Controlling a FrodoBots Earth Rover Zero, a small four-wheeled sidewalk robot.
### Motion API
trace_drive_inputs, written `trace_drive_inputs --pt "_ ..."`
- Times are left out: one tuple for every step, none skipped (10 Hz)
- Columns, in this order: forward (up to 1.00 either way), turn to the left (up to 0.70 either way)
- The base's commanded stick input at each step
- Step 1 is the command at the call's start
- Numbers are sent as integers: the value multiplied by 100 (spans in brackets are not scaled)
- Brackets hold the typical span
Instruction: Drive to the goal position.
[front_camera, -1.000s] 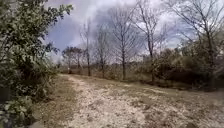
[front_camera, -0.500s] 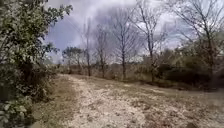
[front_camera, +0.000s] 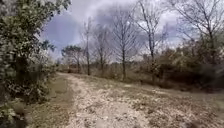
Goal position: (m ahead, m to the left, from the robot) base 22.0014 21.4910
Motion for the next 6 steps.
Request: trace_drive_inputs --pt "70 0" --pt "70 0" --pt "70 0" --pt "70 0" --pt "70 0" --pt "70 0"
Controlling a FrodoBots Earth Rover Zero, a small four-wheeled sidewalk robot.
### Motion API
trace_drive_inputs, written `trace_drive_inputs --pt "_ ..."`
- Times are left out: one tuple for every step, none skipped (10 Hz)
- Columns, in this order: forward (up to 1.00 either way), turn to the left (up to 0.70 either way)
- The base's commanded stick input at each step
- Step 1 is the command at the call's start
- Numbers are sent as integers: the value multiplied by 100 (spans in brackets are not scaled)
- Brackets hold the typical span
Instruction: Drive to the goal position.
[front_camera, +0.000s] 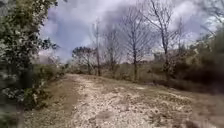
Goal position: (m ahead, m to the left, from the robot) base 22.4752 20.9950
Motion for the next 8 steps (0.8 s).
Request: trace_drive_inputs --pt "70 0" --pt "70 0" --pt "70 0" --pt "70 0" --pt "70 0" --pt "70 11" --pt "70 33" --pt "70 35"
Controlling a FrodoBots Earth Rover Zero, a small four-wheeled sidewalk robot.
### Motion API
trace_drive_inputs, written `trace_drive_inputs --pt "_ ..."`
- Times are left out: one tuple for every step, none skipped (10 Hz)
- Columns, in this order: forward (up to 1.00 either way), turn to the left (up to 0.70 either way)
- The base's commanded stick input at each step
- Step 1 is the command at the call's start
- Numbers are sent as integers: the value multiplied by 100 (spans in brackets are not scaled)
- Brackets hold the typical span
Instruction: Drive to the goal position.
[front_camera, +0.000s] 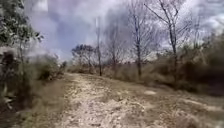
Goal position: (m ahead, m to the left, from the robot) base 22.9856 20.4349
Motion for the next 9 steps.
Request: trace_drive_inputs --pt "70 35" --pt "70 35" --pt "70 35" --pt "70 4" --pt "70 0" --pt "70 0" --pt "70 0" --pt "70 0" --pt "70 0"
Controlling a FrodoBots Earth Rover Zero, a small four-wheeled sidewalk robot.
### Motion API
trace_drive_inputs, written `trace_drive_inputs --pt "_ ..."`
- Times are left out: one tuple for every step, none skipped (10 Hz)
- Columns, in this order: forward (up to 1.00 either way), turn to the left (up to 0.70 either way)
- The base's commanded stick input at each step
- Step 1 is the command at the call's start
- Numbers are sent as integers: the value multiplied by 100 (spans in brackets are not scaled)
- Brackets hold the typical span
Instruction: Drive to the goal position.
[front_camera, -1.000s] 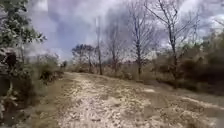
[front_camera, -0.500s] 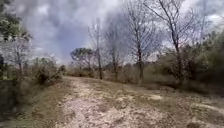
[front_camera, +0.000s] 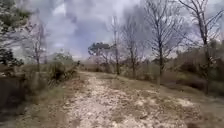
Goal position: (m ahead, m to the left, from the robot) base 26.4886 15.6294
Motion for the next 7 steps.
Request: trace_drive_inputs --pt "70 0" --pt "70 0" --pt "70 0" --pt "70 0" --pt "70 0" --pt "70 0" --pt "70 0"
